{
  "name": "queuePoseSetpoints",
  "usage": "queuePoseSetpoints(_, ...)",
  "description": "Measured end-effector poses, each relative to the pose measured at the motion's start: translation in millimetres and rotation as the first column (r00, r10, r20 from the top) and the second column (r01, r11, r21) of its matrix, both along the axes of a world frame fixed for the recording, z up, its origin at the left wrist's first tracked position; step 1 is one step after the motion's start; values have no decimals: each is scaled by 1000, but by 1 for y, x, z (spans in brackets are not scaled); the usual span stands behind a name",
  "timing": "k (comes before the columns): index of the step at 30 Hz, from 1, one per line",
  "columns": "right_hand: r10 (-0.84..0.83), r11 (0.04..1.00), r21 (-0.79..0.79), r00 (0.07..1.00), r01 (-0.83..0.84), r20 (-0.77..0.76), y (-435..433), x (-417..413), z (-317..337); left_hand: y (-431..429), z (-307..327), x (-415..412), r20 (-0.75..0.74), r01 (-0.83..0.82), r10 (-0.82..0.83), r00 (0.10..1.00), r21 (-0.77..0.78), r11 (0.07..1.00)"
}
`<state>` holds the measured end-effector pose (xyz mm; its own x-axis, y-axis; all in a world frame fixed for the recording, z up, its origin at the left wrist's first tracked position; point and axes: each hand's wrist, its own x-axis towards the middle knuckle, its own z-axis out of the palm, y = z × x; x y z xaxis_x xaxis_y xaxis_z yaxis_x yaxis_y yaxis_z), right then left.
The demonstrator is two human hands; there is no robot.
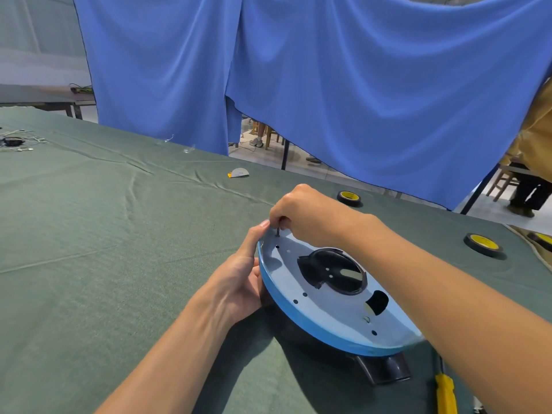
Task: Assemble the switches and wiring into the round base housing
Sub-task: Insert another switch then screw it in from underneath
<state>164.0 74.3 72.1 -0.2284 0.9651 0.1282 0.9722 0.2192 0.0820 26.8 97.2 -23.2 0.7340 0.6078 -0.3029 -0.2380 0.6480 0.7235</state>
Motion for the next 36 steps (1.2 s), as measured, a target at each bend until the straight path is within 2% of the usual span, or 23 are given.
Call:
queuePoseSetpoints(6, -3, 1000, -29, 999, 5, 50, 5, 3, -3, 0, -2, 0, 0, 13, -13, 1000, -21, 1000)
queuePoseSetpoints(13, -216, 973, -83, 976, 214, -16, 9, -3, -19, -1, -2, 0, 11, -1, 1, 1000, -44, 999)
queuePoseSetpoints(18, -176, 979, -124, 976, 160, -129, 4, 1, -2, -1, -1, 0, 15, -17, 18, 1000, -63, 998)
queuePoseSetpoints(22, -197, 977, -119, 967, 179, -160, 3, 1, -10, -1, -3, 1, 12, -19, 20, 1000, -57, 998)
queuePoseSetpoints(28, -250, 965, -103, 965, 242, -73, 6, 1, -17, -1, -3, -1, 27, -4, 5, 1000, -53, 999)
queuePoseSetpoints(36, -200, 979, -57, 971, 194, -130, 2, 2, -18, -2, -2, -1, 17, -22, 23, 1000, -62, 998)
